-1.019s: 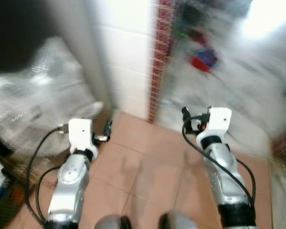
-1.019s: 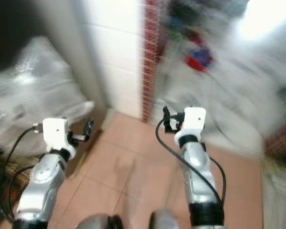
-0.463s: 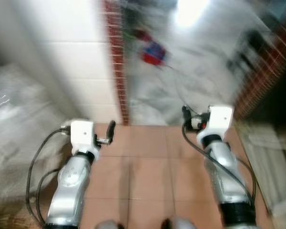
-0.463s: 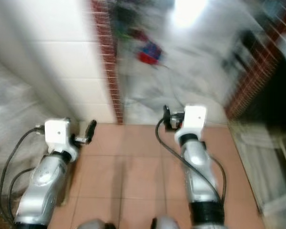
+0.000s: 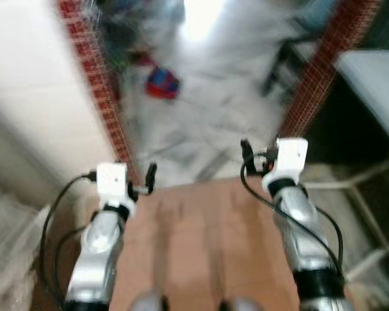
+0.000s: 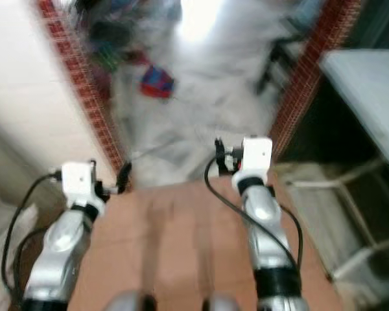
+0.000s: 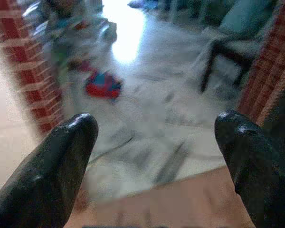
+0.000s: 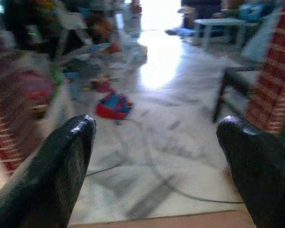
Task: Restocking fridge
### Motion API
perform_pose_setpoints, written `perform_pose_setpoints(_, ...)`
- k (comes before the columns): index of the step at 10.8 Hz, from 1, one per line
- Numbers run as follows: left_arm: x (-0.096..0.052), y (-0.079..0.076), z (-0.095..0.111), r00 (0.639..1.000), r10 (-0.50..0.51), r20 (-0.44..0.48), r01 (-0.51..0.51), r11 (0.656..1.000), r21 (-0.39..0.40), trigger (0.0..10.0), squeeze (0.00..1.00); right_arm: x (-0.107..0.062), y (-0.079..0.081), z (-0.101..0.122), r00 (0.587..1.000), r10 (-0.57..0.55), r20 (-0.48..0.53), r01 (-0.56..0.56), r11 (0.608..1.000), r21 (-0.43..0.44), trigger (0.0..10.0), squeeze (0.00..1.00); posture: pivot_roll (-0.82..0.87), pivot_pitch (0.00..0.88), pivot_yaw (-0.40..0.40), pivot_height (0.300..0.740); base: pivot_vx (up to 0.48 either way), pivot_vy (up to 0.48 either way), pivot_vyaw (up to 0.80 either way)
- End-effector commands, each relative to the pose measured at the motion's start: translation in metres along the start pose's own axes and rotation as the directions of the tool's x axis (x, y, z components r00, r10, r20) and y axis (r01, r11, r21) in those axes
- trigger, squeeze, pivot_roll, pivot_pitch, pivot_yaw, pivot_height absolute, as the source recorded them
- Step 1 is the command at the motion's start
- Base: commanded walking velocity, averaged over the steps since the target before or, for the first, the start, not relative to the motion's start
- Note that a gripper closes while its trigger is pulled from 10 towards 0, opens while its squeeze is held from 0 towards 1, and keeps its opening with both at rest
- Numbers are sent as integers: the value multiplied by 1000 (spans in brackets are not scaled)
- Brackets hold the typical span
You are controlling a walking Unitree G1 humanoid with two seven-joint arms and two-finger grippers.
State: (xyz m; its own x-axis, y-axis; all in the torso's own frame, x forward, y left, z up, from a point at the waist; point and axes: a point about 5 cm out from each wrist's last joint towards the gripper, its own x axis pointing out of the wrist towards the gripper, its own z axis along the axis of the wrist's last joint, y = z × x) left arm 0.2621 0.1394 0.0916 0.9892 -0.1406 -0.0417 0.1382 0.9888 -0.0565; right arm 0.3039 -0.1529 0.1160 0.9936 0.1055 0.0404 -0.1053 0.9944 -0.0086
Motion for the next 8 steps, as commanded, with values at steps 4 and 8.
perform_pose_setpoints(4, 1, -4, -2, 996, 81, 33, -82, 997, 11, 10000, 0, 11, 5, 9, 997, 71, 39, -71, 997, -19, 10000, 0, 71, 0, -80, 740, 0, 0, -600)
perform_pose_setpoints(8, -8, 1, -5, 999, 16, 33, -17, 1000, 16, 10000, 0, 5, 4, 3, 999, 10, 41, -5, 993, -118, 10000, 0, 37, 0, -14, 740, 0, 0, 0)
